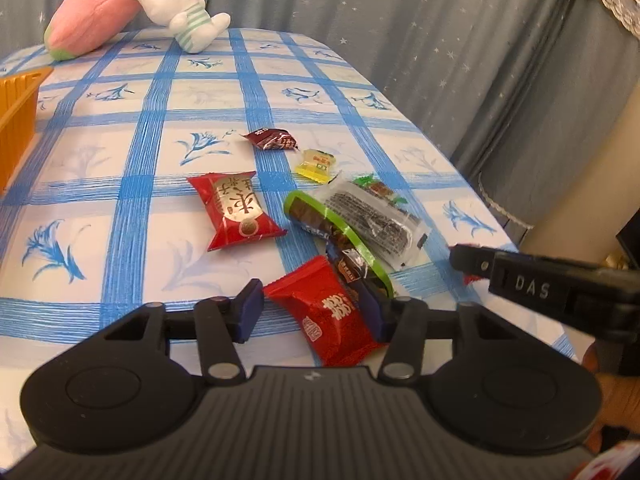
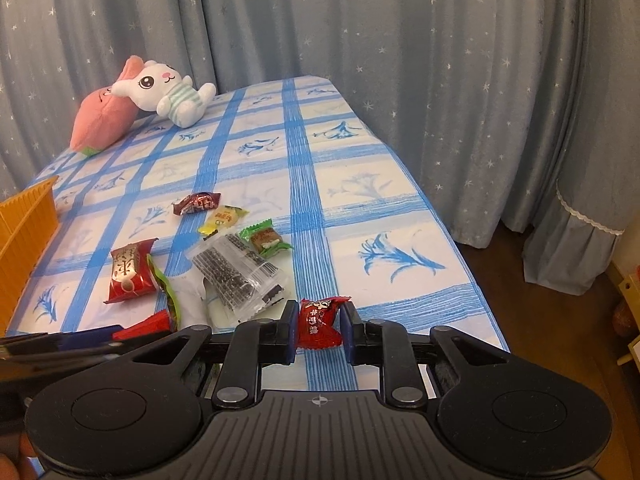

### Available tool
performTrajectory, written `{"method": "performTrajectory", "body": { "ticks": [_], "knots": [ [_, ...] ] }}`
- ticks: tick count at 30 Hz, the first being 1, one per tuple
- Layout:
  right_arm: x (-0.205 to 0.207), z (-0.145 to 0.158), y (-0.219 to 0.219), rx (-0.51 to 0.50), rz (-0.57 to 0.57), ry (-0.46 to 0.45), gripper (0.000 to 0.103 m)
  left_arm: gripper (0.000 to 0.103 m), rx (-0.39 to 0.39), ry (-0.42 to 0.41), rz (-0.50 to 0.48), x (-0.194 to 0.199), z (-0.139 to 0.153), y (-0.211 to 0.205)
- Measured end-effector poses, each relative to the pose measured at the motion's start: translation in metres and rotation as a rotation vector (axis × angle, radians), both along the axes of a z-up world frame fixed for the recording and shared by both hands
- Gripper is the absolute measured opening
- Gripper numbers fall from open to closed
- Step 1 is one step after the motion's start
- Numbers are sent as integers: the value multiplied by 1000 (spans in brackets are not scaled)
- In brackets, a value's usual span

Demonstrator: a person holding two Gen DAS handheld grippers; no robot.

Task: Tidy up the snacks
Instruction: 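Grasp the red bag with white lettering with the left tool, then carry both snacks over the orange tray and open both tools to release them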

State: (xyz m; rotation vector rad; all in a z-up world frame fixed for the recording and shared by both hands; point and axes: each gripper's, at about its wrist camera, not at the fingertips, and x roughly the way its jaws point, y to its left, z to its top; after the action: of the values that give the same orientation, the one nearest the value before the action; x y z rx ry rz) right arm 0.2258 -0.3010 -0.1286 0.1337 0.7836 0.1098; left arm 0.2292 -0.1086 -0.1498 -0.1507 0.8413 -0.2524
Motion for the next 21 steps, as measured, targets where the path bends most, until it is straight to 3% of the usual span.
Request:
{"method": "performTrajectory", "body": {
  "ticks": [5, 16, 18, 21],
  "knots": [
    [0, 1, 1, 8, 6, -1, 22, 38, 51, -15, -13, -7, 1, 6],
    [-2, 5, 10, 16, 22, -15, 22, 31, 57, -46, 8, -14, 2, 9],
    [-2, 6, 12, 15, 26, -18, 22, 21, 56, -52, 13, -16, 4, 10],
    [-3, 7, 14, 17, 32, -21, 22, 22, 58, -52, 22, -18, 4, 14]
  ]
}}
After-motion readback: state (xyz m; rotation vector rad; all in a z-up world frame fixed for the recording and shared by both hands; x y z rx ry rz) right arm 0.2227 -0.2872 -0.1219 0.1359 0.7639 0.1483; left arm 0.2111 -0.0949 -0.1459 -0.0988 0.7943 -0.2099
